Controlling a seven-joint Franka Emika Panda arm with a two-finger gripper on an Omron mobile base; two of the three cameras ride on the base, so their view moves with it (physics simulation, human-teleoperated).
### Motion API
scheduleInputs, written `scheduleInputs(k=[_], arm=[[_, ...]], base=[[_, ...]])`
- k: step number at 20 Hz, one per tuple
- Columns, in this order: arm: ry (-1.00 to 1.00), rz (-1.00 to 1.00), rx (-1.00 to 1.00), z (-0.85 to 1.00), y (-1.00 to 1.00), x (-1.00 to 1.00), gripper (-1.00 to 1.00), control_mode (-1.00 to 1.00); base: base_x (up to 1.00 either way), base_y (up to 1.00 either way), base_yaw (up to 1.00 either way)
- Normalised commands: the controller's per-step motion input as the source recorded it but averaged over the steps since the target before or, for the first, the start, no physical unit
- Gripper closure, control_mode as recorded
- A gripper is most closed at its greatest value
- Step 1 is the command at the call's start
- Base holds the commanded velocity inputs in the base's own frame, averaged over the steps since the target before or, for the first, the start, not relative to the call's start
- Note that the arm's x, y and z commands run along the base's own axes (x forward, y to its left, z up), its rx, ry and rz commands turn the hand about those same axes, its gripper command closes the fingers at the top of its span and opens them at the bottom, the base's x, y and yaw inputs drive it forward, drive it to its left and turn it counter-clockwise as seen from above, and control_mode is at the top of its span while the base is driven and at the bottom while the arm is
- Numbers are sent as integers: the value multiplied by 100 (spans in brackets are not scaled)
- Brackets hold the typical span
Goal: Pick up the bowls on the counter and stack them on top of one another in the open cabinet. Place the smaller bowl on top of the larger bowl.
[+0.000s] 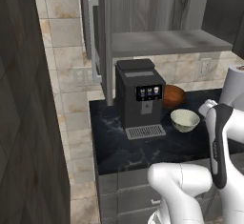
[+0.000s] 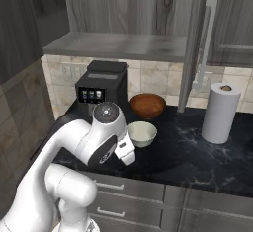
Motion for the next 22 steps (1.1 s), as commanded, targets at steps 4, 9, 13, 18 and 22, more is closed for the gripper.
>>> scheduleInputs(k=[4, 9, 13, 18, 22], arm=[[-1, 0, 0, -19, -4, 8, -100, -100], [-1, 0, 0, -15, -7, 10, -100, -100], [0, 0, 0, -14, -7, 14, -100, -100], [0, -1, 0, -13, -7, 15, -100, -100], [0, -1, 0, -13, -7, 13, -100, -100]], base=[[0, 0, 0], [0, 0, 0], [0, 0, 0], [0, 0, 0], [0, 0, 0]])
